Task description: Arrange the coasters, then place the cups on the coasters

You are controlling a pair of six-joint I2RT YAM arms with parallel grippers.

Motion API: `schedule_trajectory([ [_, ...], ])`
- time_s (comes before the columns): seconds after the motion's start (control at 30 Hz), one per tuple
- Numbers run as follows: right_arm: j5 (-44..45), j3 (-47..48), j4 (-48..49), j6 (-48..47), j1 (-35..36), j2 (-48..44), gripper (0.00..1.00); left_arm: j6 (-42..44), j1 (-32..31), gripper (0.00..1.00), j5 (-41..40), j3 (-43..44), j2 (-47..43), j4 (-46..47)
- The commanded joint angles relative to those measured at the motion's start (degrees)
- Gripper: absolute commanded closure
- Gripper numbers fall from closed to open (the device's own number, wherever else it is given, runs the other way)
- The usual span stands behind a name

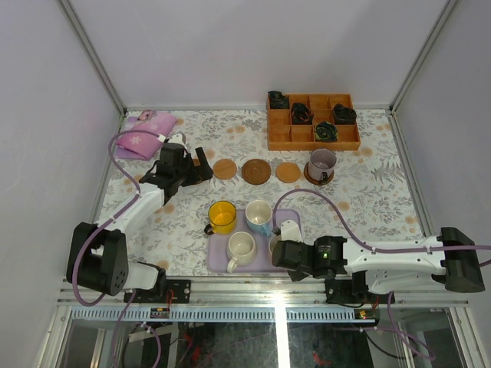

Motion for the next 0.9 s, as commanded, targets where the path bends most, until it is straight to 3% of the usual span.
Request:
schedule_trajectory([
  [0.0, 5.45, 5.88, -6.19, 3.56, 1.52, -3.52, 1.0, -0.2, -0.42, 0.0, 0.63, -0.69, 0.2, 2.92],
  [0.3, 22.51, 14.93, -18.34, 10.32, 1.73, -2.77, 1.0, 0.19, -0.38, 0.0, 0.41, -0.34, -0.08, 2.49],
  [0.4, 26.77, 19.61, -21.51, 9.52, -1.48, -0.12, 1.0, 0.51, -0.39, 0.0, 0.28, 0.27, -0.16, 1.88],
  [0.67, 18.62, 23.48, -5.45, -10.57, -20.52, 1.67, 1.0, 1.26, -0.39, 0.0, -0.42, 1.58, -1.65, 0.34],
  [0.87, 17.24, 30.1, -1.91, -18.0, -27.48, 11.28, 1.0, 3.13, -0.39, 0.0, -3.1, 1.5, -3.33, -0.44],
])
